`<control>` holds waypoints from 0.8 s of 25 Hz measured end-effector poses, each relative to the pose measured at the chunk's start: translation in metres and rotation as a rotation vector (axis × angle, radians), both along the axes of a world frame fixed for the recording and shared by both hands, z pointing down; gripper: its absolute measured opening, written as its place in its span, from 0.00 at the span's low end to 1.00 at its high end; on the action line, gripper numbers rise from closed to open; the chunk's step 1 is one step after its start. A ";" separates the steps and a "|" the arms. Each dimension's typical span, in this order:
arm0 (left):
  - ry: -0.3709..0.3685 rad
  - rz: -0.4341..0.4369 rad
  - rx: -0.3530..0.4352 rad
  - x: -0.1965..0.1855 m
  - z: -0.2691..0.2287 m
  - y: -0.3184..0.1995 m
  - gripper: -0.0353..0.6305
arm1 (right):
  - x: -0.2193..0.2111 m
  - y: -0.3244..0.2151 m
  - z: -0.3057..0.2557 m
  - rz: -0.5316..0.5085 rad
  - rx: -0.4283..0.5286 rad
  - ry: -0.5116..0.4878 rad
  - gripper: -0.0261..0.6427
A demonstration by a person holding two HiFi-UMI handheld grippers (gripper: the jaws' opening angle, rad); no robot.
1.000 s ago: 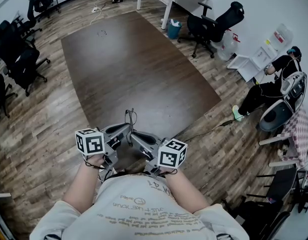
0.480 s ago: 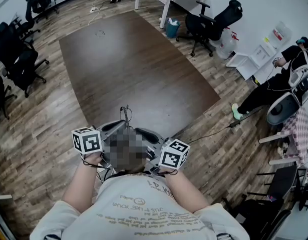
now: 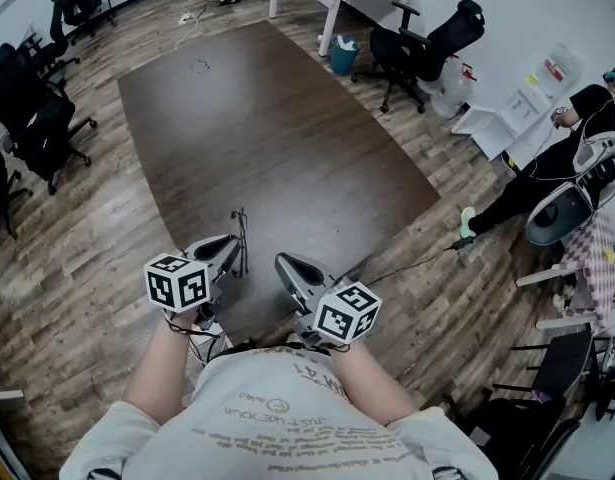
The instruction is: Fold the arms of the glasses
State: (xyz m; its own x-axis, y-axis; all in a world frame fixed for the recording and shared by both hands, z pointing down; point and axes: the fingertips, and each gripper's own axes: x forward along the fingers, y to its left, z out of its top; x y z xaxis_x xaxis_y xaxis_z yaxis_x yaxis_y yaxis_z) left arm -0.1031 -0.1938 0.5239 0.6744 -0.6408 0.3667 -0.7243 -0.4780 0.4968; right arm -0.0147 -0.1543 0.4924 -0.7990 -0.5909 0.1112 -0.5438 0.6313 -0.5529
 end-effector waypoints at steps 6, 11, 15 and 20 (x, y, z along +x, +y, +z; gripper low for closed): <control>-0.302 0.007 0.080 -0.008 0.022 -0.006 0.10 | 0.004 -0.004 0.010 0.034 -0.026 0.047 0.06; -0.659 0.039 0.208 -0.018 0.044 -0.013 0.10 | 0.009 -0.007 0.012 0.071 -0.023 0.053 0.06; -0.955 0.126 0.375 -0.020 0.060 -0.022 0.10 | 0.015 -0.008 0.013 0.101 -0.028 0.060 0.06; -1.216 0.291 0.638 -0.001 0.073 -0.032 0.10 | 0.024 -0.009 0.016 0.142 -0.040 0.073 0.06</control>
